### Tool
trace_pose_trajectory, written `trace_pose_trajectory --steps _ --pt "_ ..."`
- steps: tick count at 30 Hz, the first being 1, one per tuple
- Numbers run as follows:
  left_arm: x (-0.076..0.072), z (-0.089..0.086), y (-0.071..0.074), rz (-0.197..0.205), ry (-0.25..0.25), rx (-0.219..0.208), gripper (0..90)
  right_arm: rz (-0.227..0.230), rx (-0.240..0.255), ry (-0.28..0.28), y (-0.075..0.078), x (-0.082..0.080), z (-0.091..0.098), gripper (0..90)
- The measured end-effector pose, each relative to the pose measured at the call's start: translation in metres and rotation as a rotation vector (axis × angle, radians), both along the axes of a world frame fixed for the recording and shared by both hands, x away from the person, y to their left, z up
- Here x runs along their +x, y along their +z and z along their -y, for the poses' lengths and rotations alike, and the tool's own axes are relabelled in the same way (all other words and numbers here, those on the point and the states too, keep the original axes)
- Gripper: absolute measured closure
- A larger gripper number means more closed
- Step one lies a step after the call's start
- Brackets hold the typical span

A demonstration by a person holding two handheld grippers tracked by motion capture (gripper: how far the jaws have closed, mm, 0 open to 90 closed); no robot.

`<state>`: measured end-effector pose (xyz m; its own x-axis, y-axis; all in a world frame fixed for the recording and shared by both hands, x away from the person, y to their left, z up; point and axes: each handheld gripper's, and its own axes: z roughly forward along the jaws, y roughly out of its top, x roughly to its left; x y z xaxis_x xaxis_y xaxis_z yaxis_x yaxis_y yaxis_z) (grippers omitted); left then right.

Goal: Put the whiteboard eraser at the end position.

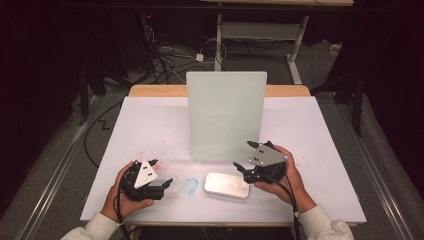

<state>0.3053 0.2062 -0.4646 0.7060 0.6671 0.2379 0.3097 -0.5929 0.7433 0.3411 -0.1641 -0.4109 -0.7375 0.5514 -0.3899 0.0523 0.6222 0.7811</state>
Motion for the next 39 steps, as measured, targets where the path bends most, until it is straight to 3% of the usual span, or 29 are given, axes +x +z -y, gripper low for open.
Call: trace_pose_trajectory --steps 8,19,39 --pt "0.0 0.0 0.0 0.001 0.0 -0.001 20.5 0.032 0.009 -0.067 0.005 0.0 0.012 22.3" --pt "-0.001 -0.001 0.001 0.005 0.0 -0.003 20.5 0.058 0.019 -0.104 0.009 -0.006 0.024 21.9" --pt "-0.002 -0.001 0.002 0.007 -0.001 -0.004 20.6 0.106 0.031 -0.209 0.002 -0.018 0.053 21.0"
